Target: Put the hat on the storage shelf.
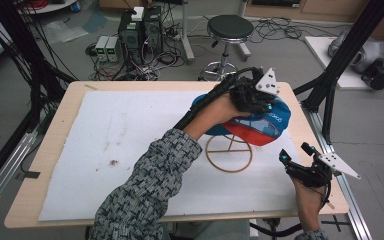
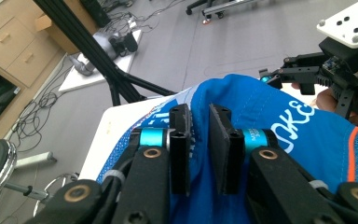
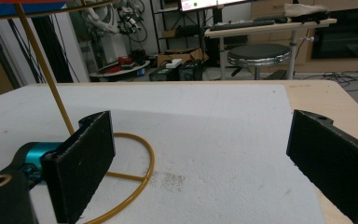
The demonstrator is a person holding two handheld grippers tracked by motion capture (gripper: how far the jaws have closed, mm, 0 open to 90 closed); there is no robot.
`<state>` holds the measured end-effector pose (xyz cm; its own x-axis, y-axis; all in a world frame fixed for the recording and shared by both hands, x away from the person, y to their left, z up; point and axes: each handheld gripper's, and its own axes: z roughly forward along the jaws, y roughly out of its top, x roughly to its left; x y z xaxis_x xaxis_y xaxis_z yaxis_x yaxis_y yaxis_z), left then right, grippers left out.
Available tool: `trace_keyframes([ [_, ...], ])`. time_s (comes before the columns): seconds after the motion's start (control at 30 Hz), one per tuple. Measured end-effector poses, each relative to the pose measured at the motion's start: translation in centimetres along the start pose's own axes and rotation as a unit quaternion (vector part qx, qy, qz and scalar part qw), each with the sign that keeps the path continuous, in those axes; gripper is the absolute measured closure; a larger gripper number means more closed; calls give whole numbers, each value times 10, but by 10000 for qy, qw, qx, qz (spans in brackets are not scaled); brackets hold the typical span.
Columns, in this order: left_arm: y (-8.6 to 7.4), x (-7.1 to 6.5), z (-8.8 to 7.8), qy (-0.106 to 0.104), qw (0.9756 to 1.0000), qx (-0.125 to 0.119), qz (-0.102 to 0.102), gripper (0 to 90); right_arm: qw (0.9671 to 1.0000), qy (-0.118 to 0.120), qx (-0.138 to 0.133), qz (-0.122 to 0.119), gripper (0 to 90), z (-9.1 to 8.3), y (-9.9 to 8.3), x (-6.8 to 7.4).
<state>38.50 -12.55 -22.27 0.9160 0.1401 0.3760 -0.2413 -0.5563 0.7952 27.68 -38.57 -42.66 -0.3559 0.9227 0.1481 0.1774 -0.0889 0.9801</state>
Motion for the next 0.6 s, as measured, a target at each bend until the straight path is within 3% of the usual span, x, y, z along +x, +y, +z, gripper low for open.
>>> trace_keyframes([
  [0.3, -1, 1, -3, 80, 10000, 3, -57, 712, 10000, 3, -5, -18, 67, 0, 0, 0],
  [0.6, -3, 3, -7, -6, 9999, -75, -152, 687, 10000, -2, 21, 10, 67, 0, 0, 1],
])
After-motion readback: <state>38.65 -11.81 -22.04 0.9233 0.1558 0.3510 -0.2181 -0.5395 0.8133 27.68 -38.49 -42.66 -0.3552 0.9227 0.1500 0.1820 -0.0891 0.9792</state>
